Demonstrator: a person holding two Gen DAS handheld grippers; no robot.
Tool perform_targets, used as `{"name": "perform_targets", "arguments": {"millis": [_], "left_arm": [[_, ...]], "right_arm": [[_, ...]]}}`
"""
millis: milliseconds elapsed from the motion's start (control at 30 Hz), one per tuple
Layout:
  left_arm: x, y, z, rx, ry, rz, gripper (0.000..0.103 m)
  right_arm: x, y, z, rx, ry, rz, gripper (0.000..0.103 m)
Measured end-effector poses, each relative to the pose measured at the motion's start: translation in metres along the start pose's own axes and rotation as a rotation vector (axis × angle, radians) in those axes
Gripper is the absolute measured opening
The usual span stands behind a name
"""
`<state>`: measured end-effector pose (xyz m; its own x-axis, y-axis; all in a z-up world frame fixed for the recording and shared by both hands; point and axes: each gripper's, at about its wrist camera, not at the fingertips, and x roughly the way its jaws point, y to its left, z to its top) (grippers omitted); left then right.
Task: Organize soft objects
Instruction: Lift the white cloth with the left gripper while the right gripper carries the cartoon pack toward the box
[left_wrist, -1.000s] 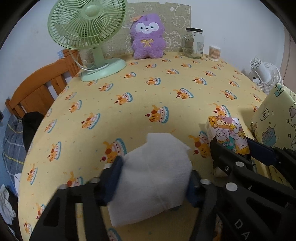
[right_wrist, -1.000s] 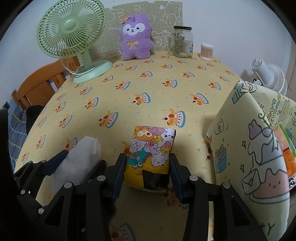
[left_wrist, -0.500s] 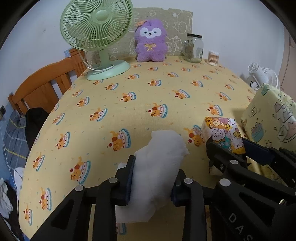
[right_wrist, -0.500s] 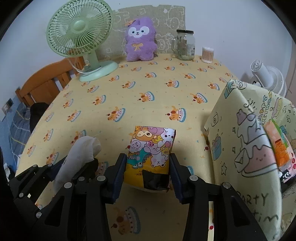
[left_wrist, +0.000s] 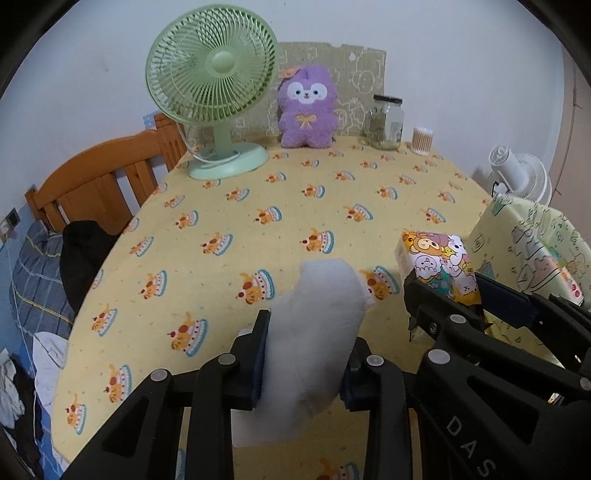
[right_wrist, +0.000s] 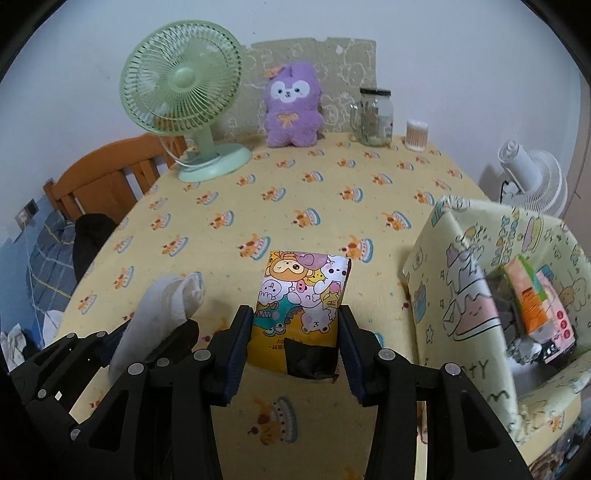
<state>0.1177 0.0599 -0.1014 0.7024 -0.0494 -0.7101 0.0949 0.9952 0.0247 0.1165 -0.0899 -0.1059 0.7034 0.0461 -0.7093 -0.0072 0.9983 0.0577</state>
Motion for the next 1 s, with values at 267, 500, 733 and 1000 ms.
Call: {"name": "perform_targets", "arguments": {"millis": [267,500,733,1000], "left_arm": [[-0.027,0.000,0.005,-0.008,-0.044,0.002,0.031],[-0.051,0.000,0.011,-0.004,-0.091,0.005,0.031],[-0.070,-0.004,0.017,0.004,-0.129,0.010,0.031],[-0.086,-0.013,0.025,0.016,-0.163,0.007,0.031]], "right_arm": [[-0.028,0.005,0.007,-0.026,-0.048,0.017,0.049],[-0.051,0.007,0.013,-0.032,-0.095,0.026,0.049],[-0.071,0.007,0.019,-0.032,-0.133,0.029,0.049],[-0.092,-0.002,0.023,-0.027,-0.171,0.030,0.049]]}}
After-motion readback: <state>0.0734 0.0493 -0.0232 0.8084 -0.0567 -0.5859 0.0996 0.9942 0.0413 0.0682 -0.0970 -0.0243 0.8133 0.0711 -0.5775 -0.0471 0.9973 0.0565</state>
